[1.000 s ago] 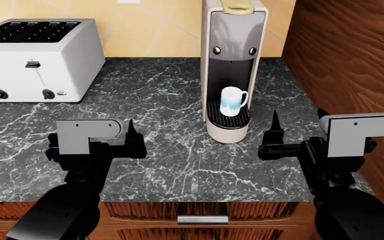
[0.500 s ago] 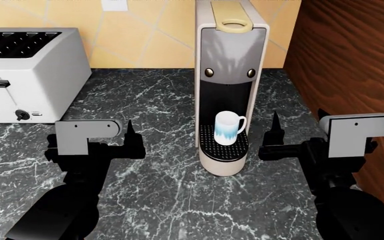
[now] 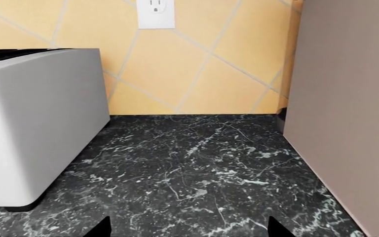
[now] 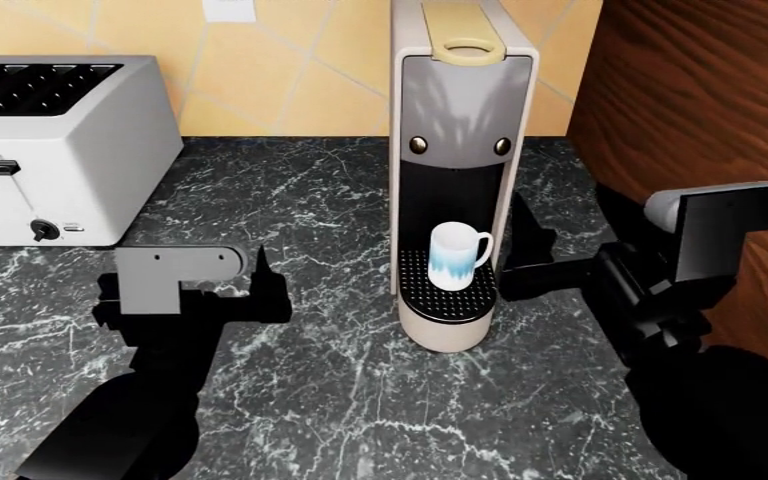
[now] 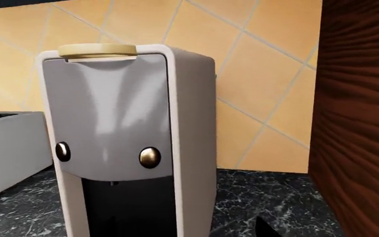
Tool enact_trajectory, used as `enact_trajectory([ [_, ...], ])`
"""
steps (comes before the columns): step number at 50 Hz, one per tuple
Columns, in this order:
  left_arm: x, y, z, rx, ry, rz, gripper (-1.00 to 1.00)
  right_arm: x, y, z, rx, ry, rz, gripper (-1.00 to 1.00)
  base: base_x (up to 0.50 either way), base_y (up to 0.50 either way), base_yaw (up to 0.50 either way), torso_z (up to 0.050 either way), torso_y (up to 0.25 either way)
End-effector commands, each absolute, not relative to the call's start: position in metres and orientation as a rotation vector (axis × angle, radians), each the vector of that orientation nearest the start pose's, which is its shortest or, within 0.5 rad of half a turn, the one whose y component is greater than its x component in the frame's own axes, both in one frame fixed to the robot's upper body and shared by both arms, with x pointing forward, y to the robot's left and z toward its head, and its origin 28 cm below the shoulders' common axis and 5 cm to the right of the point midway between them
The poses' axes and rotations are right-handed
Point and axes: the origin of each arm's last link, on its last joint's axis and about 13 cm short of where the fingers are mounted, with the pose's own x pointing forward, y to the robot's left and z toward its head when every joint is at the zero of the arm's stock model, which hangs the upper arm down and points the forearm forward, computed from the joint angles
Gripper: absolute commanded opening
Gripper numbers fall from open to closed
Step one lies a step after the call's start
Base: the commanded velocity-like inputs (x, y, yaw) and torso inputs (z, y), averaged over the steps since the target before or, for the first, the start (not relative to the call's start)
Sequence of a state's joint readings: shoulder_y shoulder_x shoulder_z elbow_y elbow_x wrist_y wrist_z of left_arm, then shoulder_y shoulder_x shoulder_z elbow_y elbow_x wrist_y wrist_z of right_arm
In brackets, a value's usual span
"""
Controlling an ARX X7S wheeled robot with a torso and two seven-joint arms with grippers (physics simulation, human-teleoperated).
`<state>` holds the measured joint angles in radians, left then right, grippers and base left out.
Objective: Press the button on the coffee machine to serve coffee.
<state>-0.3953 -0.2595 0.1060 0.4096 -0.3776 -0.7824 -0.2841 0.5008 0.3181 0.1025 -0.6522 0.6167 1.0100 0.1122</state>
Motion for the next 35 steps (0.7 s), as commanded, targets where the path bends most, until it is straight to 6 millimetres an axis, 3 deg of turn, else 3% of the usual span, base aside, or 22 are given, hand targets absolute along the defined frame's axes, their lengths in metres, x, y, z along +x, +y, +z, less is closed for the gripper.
enact_trajectory([
  [1, 0.261, 0.222, 0.138, 0.02, 0.034, 0.015, 1.0, 0.243, -0.131, 0.214, 0.128, -0.146, 0.32, 1.0, 0.0, 0.0, 0.0, 0.0, 0.0],
  [23, 0.261, 0.221, 0.136, 0.028, 0.039, 0.006, 1.0, 0.253, -0.128, 0.216, 0.15, -0.149, 0.327, 1.0, 0.0, 0.0, 0.0, 0.0, 0.0],
  [24, 0.261, 0.221, 0.136, 0.029, 0.04, 0.006, 1.0, 0.251, -0.128, 0.217, 0.146, -0.157, 0.322, -1.0, 0.0, 0.0, 0.0, 0.0, 0.0],
  [35, 0.26, 0.222, 0.136, 0.028, 0.038, 0.003, 1.0, 0.257, -0.125, 0.222, 0.169, -0.17, 0.339, -1.0, 0.0, 0.0, 0.0, 0.0, 0.0],
])
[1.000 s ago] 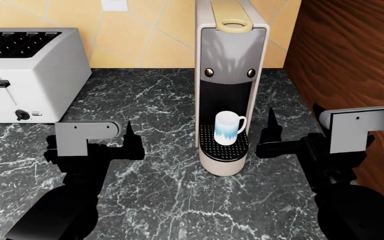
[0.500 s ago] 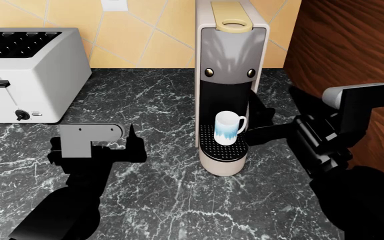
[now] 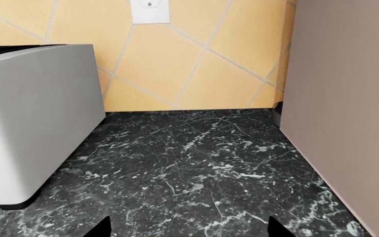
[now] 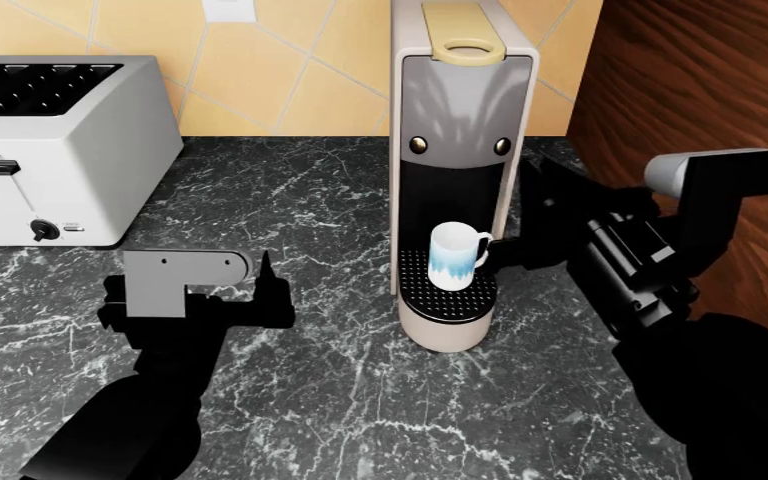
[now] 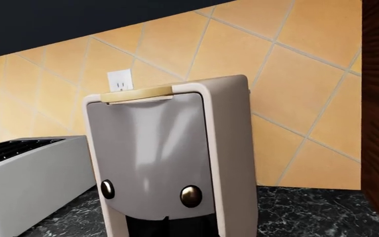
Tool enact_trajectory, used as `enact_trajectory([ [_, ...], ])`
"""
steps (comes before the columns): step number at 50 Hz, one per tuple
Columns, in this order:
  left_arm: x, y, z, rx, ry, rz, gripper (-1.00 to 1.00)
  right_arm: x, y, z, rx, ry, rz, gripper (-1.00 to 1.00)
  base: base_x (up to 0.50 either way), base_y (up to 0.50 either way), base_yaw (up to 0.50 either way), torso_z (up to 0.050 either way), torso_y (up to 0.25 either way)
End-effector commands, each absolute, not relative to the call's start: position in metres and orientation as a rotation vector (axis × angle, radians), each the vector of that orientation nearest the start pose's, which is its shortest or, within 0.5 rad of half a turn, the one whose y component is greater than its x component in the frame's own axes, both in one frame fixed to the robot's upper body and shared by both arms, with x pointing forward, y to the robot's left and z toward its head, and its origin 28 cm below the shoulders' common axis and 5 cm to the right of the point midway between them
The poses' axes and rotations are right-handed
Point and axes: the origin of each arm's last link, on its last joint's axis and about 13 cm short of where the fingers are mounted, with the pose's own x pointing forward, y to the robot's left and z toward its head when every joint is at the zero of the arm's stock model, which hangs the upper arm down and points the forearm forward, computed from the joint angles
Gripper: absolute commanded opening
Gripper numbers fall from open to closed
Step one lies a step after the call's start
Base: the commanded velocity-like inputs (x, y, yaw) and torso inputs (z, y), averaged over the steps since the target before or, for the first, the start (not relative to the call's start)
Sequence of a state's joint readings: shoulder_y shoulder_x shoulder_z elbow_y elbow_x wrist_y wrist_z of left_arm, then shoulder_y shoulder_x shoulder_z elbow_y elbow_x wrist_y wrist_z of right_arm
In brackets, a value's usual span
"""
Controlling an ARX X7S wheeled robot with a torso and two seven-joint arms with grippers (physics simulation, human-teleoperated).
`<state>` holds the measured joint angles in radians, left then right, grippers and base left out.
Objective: Press the button on the coffee machine to serve coffee.
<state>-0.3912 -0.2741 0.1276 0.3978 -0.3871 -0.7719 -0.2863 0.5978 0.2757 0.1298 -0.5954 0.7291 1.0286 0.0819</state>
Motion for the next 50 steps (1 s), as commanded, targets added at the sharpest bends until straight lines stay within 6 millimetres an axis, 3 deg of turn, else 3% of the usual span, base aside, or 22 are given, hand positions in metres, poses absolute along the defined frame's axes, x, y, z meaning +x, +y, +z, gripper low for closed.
enact_trajectory([
  [1, 0.261, 0.222, 0.136, 0.028, 0.038, 0.003, 1.0, 0.258, -0.124, 0.222, 0.169, -0.17, 0.341, -1.0, 0.0, 0.0, 0.0, 0.0, 0.0],
  [12, 0.261, 0.222, 0.135, 0.029, 0.04, 0.004, 1.0, 0.274, -0.118, 0.225, 0.148, -0.165, 0.363, -1.0, 0.0, 0.0, 0.0, 0.0, 0.0],
  [29, 0.26, 0.223, 0.133, 0.034, 0.044, 0.003, 1.0, 0.27, -0.121, 0.225, 0.106, -0.175, 0.301, -1.0, 0.0, 0.0, 0.0, 0.0, 0.0],
  [50, 0.26, 0.223, 0.133, 0.035, 0.045, 0.006, 1.0, 0.283, -0.121, 0.218, 0.101, -0.137, 0.301, -1.0, 0.0, 0.0, 0.0, 0.0, 0.0],
])
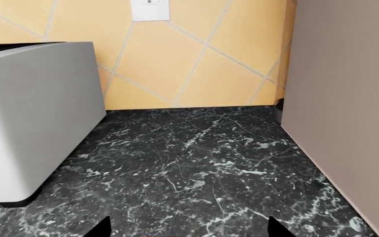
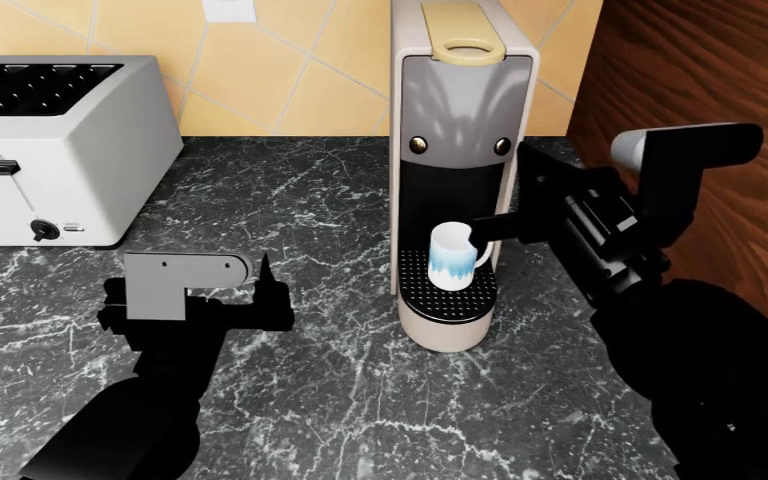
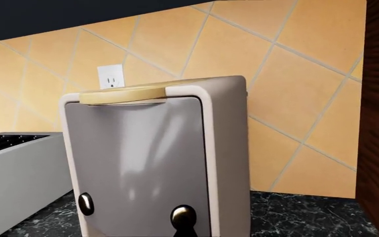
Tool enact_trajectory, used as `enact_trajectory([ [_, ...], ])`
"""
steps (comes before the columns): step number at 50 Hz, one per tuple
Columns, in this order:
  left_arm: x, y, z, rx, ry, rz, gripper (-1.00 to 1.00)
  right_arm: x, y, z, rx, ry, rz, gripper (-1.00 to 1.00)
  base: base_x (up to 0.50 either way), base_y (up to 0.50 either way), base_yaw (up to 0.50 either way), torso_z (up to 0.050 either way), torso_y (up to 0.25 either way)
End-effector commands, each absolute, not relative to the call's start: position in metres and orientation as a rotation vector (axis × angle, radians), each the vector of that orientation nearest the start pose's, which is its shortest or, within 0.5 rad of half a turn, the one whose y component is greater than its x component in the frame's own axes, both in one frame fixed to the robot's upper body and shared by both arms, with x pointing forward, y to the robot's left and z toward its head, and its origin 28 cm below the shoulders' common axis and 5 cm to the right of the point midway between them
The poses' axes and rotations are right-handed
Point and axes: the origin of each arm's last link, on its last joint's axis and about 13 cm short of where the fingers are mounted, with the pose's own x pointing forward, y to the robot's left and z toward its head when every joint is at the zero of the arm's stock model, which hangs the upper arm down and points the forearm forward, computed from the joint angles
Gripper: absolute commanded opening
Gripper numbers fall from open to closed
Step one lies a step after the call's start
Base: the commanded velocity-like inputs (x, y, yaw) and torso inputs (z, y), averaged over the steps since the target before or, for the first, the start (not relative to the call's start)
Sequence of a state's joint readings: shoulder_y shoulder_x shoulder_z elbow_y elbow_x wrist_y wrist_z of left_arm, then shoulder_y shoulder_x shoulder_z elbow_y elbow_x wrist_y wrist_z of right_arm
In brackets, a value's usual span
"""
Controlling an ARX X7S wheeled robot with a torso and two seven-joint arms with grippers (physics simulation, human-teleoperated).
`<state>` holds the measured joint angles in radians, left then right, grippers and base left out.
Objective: Press the button on the coffee machine to serve coffee.
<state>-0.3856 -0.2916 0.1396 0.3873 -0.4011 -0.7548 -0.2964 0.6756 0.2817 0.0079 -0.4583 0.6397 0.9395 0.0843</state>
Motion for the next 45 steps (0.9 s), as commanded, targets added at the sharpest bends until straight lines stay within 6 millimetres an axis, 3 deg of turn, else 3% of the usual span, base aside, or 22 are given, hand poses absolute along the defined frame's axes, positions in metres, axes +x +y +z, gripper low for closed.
enact_trajectory([
  [1, 0.26, 0.223, 0.133, 0.035, 0.045, 0.006, 1.0, 0.284, -0.121, 0.218, 0.1, -0.134, 0.301, -1.0, 0.0, 0.0, 0.0, 0.0, 0.0],
  [30, 0.26, 0.225, 0.133, 0.029, 0.047, 0.009, 1.0, 0.299, -0.119, 0.221, 0.09, -0.089, 0.338, -1.0, 0.0, 0.0, 0.0, 0.0, 0.0],
  [45, 0.26, 0.224, 0.132, 0.033, 0.052, 0.009, 1.0, 0.297, -0.12, 0.216, 0.091, -0.084, 0.331, -1.0, 0.01, 0.0, 0.0, 0.0, 0.0],
])
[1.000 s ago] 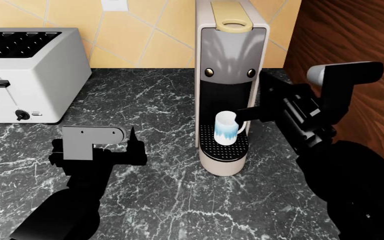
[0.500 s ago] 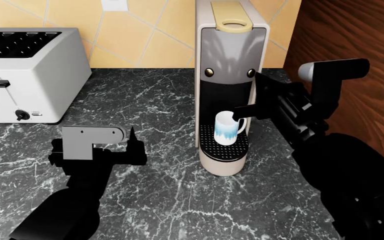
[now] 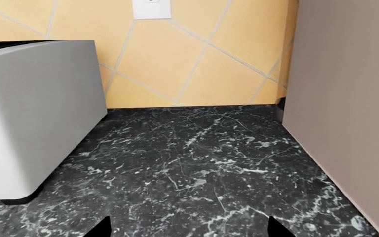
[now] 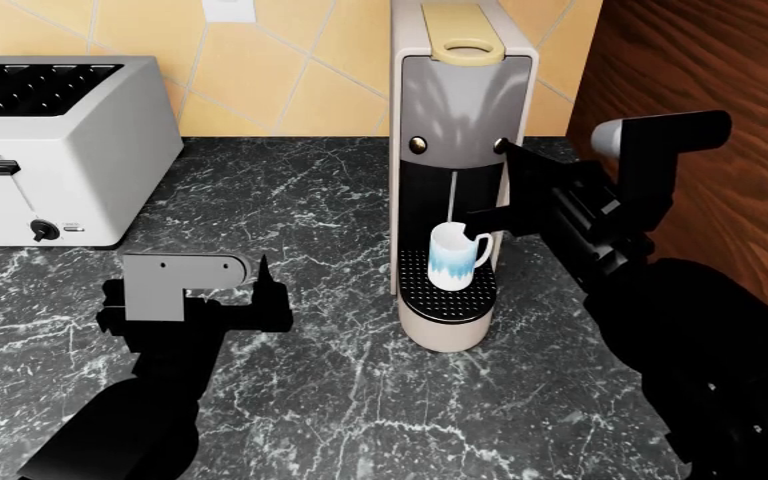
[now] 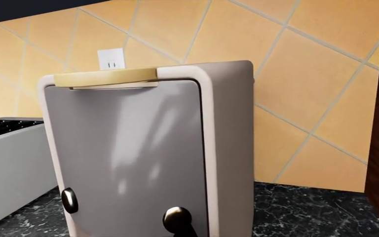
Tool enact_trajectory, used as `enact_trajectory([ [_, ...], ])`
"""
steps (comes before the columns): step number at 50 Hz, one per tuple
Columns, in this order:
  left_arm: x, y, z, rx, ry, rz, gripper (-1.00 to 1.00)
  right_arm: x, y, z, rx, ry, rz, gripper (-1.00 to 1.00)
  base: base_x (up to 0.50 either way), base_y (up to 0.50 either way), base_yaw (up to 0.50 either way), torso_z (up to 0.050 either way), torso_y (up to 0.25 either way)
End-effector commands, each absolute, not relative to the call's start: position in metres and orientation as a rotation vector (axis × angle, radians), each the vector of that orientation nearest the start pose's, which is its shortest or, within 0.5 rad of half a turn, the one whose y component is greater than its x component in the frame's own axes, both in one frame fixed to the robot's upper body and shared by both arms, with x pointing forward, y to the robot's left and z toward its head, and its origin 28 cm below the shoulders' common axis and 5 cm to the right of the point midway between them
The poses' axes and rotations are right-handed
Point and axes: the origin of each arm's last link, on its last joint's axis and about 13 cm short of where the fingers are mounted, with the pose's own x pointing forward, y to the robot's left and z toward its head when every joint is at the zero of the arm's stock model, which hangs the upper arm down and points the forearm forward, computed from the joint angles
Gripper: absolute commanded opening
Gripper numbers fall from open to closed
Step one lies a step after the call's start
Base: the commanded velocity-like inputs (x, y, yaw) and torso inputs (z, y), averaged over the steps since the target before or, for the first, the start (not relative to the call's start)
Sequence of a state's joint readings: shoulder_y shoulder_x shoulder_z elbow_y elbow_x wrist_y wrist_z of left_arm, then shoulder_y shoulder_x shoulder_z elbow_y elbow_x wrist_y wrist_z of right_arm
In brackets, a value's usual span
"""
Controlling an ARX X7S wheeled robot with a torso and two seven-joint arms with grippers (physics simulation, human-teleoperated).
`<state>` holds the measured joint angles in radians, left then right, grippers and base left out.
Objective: Press the button on the coffee machine to serve coffee.
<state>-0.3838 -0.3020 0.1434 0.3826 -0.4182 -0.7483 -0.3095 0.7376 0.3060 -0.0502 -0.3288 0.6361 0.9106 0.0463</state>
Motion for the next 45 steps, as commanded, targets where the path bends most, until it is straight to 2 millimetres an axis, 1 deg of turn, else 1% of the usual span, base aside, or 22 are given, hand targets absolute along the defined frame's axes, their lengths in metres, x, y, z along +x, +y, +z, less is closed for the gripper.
enact_trajectory([
  [1, 0.26, 0.224, 0.131, 0.033, 0.053, 0.009, 1.0, 0.296, -0.121, 0.216, 0.092, -0.083, 0.33, -1.0, 0.0, 0.0, 0.0, 0.0, 0.0],
  [5, 0.26, 0.224, 0.131, 0.034, 0.053, 0.009, 1.0, 0.293, -0.122, 0.214, 0.095, -0.083, 0.324, -1.0, 0.0, 0.0, 0.0, 0.0, 0.0],
  [11, 0.26, 0.224, 0.131, 0.035, 0.053, 0.01, 1.0, 0.281, -0.126, 0.213, 0.089, -0.095, 0.298, -1.0, 0.0, 0.0, 0.0, 0.0, 0.0],
  [21, 0.26, 0.225, 0.131, 0.036, 0.053, 0.01, 1.0, 0.269, -0.129, 0.209, 0.073, -0.102, 0.261, -1.0, 0.0, 0.0, 0.0, 0.0, 0.0],
  [29, 0.26, 0.224, 0.131, 0.035, 0.052, 0.012, 1.0, 0.261, -0.131, 0.205, 0.026, -0.101, 0.215, -1.0, 0.0, 0.0, 0.0, 0.0, 0.0],
  [31, 0.26, 0.224, 0.131, 0.036, 0.052, 0.011, 1.0, 0.259, -0.131, 0.202, -0.005, -0.089, 0.192, -1.0, 0.0, 0.0, 0.0, 0.0, 0.0],
  [36, 0.26, 0.224, 0.131, 0.035, 0.051, 0.013, 1.0, 0.256, -0.13, 0.197, -0.016, -0.084, 0.178, -1.0, 0.0, 0.0, 0.0, 0.0, 0.0],
  [45, 0.26, 0.224, 0.131, 0.035, 0.051, 0.013, 1.0, 0.253, -0.131, 0.173, -0.013, -0.045, 0.144, -1.0, 0.0, 0.0, 0.0, 0.0, 0.0],
])
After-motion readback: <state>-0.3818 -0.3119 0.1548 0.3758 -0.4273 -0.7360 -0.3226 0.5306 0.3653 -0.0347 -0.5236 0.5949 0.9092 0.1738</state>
